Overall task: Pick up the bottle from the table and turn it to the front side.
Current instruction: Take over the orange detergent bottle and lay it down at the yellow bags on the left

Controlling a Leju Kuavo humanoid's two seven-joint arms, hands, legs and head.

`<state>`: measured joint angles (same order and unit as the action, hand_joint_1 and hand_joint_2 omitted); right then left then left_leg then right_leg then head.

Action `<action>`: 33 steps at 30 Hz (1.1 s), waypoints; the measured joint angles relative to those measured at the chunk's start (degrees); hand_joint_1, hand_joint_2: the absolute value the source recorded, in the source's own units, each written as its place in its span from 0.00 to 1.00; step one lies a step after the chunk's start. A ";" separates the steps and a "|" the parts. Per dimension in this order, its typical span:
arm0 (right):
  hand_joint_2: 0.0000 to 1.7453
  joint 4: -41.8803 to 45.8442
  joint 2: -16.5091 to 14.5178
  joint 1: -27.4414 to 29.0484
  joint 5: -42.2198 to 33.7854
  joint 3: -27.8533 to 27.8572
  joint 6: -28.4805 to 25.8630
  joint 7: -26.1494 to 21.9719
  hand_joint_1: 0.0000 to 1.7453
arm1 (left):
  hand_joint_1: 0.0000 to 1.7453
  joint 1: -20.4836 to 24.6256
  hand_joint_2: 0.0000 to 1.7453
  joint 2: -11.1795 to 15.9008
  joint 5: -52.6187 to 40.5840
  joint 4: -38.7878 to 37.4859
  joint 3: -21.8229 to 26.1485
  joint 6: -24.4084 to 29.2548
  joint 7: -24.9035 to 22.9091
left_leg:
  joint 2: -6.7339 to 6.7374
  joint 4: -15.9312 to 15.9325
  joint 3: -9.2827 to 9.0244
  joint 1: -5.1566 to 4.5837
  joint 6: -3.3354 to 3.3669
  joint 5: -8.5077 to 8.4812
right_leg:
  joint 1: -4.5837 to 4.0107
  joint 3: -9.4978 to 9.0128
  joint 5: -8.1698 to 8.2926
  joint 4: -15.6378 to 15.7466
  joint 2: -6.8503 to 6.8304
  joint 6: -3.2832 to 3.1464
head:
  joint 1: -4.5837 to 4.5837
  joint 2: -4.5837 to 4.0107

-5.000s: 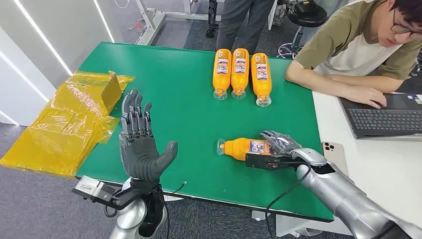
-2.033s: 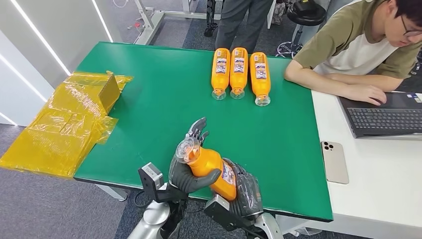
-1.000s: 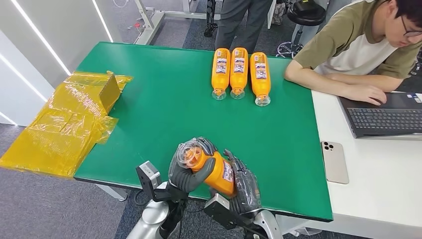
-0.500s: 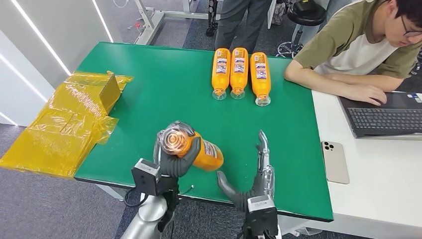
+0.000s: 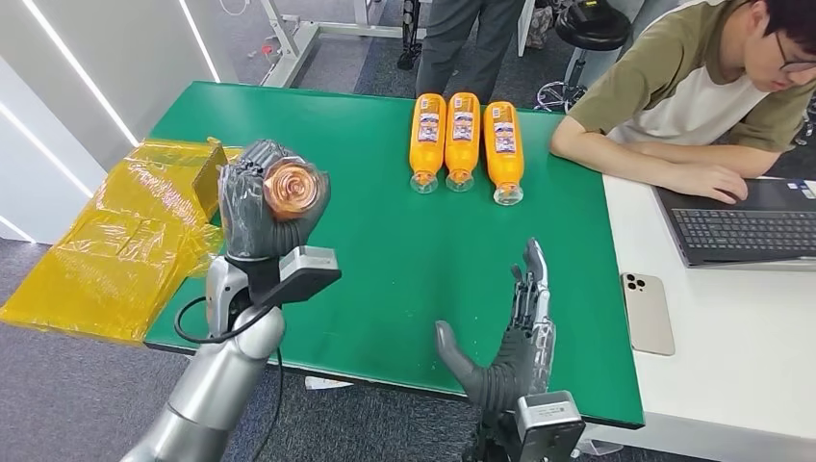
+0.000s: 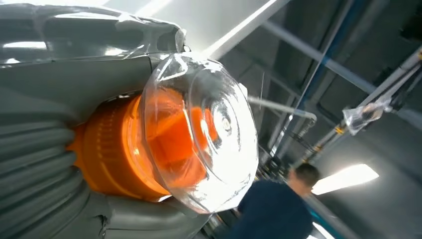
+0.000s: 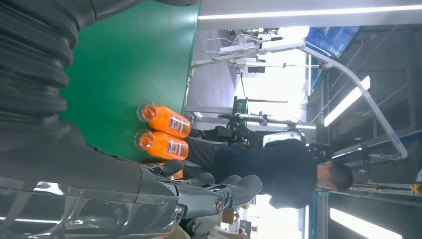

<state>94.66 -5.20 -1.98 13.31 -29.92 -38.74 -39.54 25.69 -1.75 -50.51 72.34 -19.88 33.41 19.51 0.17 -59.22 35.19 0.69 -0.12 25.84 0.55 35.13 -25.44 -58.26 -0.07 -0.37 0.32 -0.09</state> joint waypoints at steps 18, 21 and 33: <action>1.00 2.43 0.00 -0.57 -1.24 -0.38 -0.14 0.59 0.00 | 1.00 11.74 1.00 11.62 -7.60 -35.11 -0.87 0.07 2.00 | 0.16 0.00 0.00 0.00 -0.07 -0.04 | 0.00 0.10 0.03 -0.02 0.17 -0.05 | 0.00 0.00; 1.00 2.43 0.00 -0.53 -2.20 -0.38 -0.10 -0.02 0.00 | 1.00 11.93 1.00 12.81 -9.18 -39.22 -0.87 0.13 3.22 | 0.15 0.00 0.00 0.01 -0.08 -0.04 | 0.00 0.11 0.02 -0.03 0.17 -0.07 | 0.01 0.00; 1.00 2.32 -0.01 -0.72 -2.77 -0.49 -0.16 -0.28 0.00 | 1.00 13.74 1.00 13.55 -19.81 -49.78 -4.22 -6.72 -4.12 | 0.12 0.01 0.03 0.00 -0.08 -0.04 | 0.01 0.11 0.01 -0.03 0.15 -0.08 | 0.01 0.00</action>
<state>96.98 -5.21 -2.70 10.54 -30.40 -38.90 -39.82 39.42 11.80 -70.32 22.56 -24.10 26.68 15.39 0.29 -59.21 35.22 0.68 -0.20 25.80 0.56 35.23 -25.43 -58.28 0.07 -0.44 0.32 -0.09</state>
